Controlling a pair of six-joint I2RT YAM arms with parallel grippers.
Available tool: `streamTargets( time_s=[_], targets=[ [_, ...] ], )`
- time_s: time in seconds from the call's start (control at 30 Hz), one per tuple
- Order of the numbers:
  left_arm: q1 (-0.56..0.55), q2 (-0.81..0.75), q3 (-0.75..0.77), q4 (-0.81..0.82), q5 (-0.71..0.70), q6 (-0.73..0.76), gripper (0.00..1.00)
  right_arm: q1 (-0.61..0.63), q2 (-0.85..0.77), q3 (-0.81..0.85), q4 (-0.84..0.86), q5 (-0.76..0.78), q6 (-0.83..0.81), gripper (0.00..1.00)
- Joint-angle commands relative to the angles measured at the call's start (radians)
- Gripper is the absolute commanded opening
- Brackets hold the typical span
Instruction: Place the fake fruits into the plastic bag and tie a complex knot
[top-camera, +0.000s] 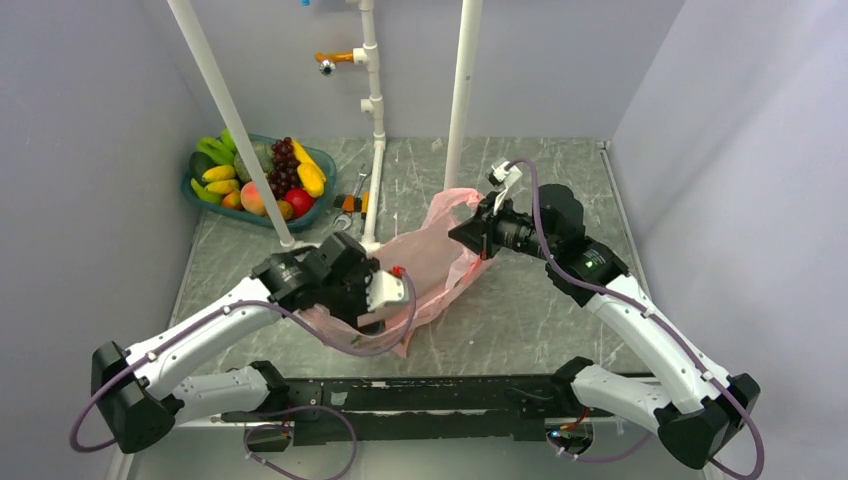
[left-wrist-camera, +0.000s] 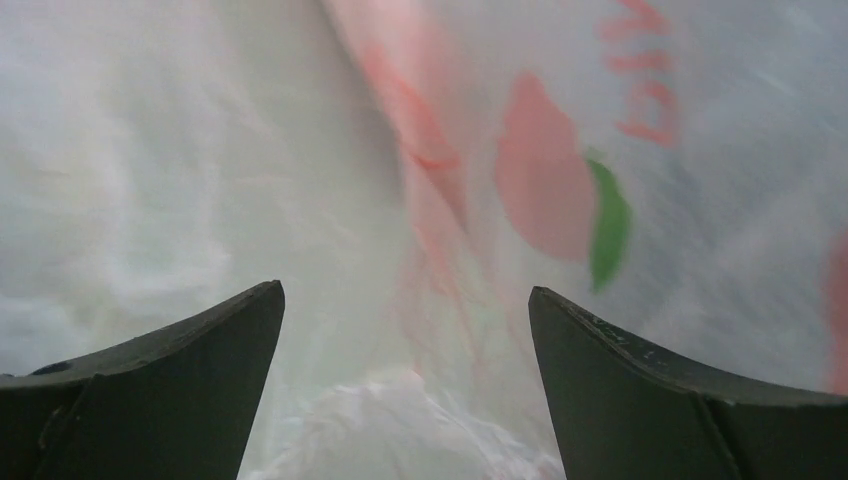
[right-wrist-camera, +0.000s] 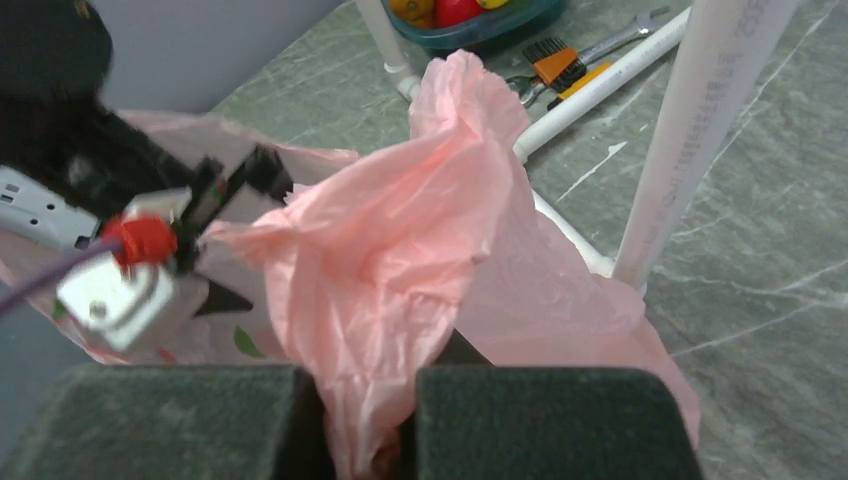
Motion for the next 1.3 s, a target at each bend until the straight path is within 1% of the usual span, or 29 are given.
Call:
streamTargets(
  time_s=[0.0,0.07,0.13,0.2,0.3,0.37,0.5,0.57,0.63,0.7,0.77,0.83,0.93,0.97,1.03,1.1,1.13,1.2,1.27],
  targets=[
    [0.142,0.015,0.155,0.123,-0.114,0.112,0.99,-0.003,0.012,0.047,0.119,-0.048,-0.046,0.00],
    [0.231,0.033,0.245,0.118,-0.112,0.165,0.99,-0.005,0.006,0.062,0.128,-0.031,-0.051,0.00],
    [0.286,0.026,0.255,0.124,-0.070,0.216,0.99,-0.004,0.001,0.053,0.104,-0.030,-0.057,0.00],
    [0.290,-0.016,0.150,0.183,-0.019,0.267,0.99,-0.003,0.003,0.016,0.068,-0.013,-0.039,0.00],
    [0.290,-0.073,-0.072,0.349,0.065,0.297,0.99,-0.002,0.022,-0.052,0.035,0.017,-0.036,0.00],
    [0.287,-0.065,-0.206,0.458,0.085,0.307,0.99,-0.004,0.037,-0.069,0.005,0.006,-0.059,0.00],
    [0.294,-0.025,-0.364,0.621,0.114,0.321,0.97,-0.006,0.033,-0.092,-0.053,0.005,-0.077,0.00],
    [0.294,-0.042,-0.387,0.689,0.144,0.291,0.98,-0.006,0.028,-0.111,-0.048,-0.005,-0.074,0.00],
    [0.292,-0.071,-0.345,0.723,0.210,0.223,0.99,-0.007,0.043,-0.118,-0.038,-0.018,-0.068,0.00],
    [0.286,-0.099,-0.251,0.716,0.278,0.124,0.99,-0.004,0.071,-0.109,-0.031,-0.029,-0.063,0.00],
    [0.275,-0.108,-0.154,0.737,0.312,-0.010,0.99,-0.005,0.097,-0.098,-0.024,-0.042,-0.059,0.00],
    [0.274,-0.106,-0.070,0.754,0.361,-0.098,0.99,-0.004,0.116,-0.089,-0.011,-0.045,-0.048,0.00],
    [0.276,-0.117,-0.025,0.851,0.437,-0.231,0.99,-0.005,0.135,-0.074,-0.002,-0.051,-0.040,0.00],
    [0.274,-0.119,-0.026,0.913,0.452,-0.285,0.99,-0.005,0.140,-0.070,-0.004,-0.051,-0.039,0.00],
    [0.274,-0.113,-0.017,1.009,0.468,-0.398,0.99,-0.004,0.148,-0.058,-0.010,-0.051,-0.040,0.00],
    [0.277,-0.104,0.012,1.056,0.463,-0.497,0.99,-0.004,0.146,-0.050,-0.016,-0.044,-0.040,0.00],
    [0.287,-0.108,0.037,1.059,0.448,-0.558,0.99,-0.005,0.142,-0.047,-0.022,-0.043,-0.041,0.00],
    [0.329,-0.133,0.092,1.054,0.436,-0.628,0.99,-0.005,0.132,-0.044,-0.041,-0.038,-0.045,0.00],
    [0.417,-0.167,0.152,1.016,0.449,-0.664,1.00,-0.004,0.121,-0.044,-0.055,-0.025,-0.057,0.00]
  ],
)
